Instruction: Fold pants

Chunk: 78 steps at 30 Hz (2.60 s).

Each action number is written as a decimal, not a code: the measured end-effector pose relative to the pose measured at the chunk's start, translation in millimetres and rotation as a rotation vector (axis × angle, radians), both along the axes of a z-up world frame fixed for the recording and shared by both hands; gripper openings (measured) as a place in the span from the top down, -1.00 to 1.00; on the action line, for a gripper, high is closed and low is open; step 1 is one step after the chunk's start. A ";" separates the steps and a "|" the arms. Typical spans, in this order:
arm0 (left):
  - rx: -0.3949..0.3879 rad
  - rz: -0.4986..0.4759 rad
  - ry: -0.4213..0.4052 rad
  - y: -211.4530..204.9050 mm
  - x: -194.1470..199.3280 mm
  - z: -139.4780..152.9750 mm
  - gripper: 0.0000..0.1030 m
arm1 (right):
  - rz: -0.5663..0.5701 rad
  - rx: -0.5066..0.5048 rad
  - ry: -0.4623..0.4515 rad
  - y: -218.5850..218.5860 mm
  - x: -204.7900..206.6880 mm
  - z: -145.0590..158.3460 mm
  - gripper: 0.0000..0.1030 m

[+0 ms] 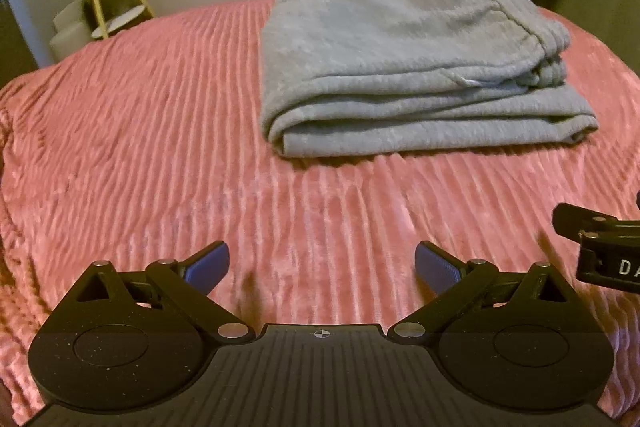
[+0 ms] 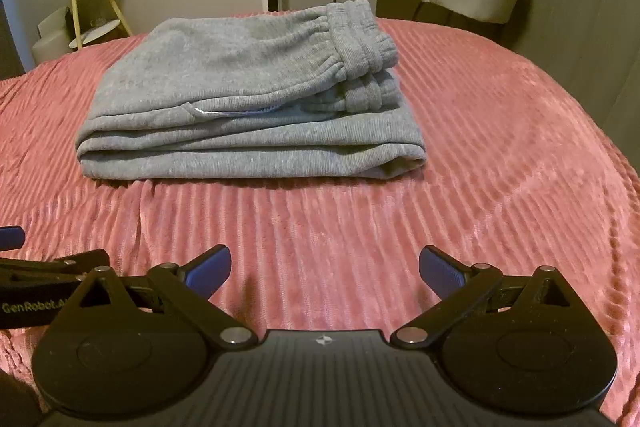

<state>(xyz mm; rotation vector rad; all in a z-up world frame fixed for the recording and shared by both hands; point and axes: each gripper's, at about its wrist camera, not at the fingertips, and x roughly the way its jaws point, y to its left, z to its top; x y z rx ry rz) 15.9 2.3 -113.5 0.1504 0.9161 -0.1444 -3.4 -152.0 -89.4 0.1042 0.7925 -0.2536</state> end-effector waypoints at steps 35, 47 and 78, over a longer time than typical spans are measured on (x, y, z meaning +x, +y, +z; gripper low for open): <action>-0.004 0.013 0.077 -0.6 8.7 -14.5 -0.98 | 0.003 0.027 0.047 -4.2 6.5 -13.2 -0.95; -0.003 0.016 0.083 -1.0 8.6 -15.5 -0.98 | 0.000 0.029 0.055 -4.5 6.0 -15.2 -0.95; -0.001 0.022 0.098 -0.5 11.2 -19.5 -0.97 | 0.006 0.032 0.069 -4.3 6.6 -18.5 -0.95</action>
